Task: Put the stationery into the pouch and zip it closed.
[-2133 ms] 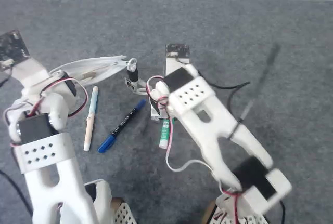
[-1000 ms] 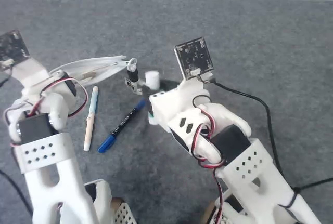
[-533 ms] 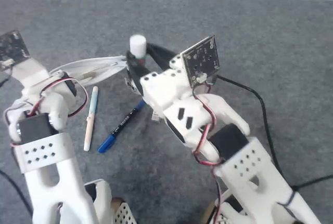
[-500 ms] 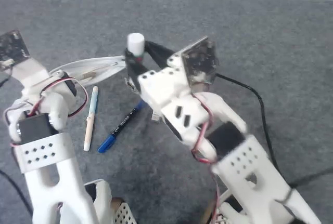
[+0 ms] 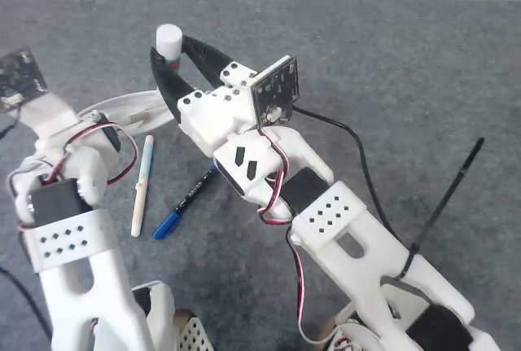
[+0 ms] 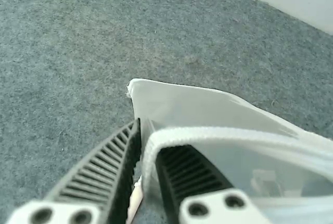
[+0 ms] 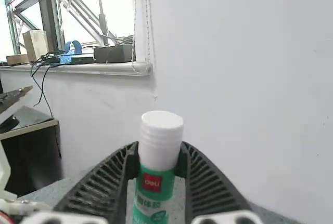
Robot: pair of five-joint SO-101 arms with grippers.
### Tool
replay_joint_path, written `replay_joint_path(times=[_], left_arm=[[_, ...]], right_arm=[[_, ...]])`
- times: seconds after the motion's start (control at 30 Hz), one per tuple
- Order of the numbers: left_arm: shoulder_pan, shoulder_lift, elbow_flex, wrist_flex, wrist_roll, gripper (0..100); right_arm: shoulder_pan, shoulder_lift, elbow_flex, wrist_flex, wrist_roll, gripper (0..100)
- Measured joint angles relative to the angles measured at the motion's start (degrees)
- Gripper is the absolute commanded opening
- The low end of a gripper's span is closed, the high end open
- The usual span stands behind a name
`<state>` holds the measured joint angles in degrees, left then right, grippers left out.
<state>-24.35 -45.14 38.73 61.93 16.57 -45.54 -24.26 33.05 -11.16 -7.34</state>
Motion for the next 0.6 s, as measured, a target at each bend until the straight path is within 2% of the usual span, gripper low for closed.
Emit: replay_joint_path(times=[0.4, 0.6], left_arm=[[0.18, 0.35, 0.09, -1.05, 0.00, 1], [-0.09, 0.44, 0.18, -1.05, 0.00, 1]], right_arm=[[-0.09, 17.23, 1.05, -19.08, 0.26, 0.6], [0.00, 26.02, 5.45, -33.14, 10.81, 0.6]])
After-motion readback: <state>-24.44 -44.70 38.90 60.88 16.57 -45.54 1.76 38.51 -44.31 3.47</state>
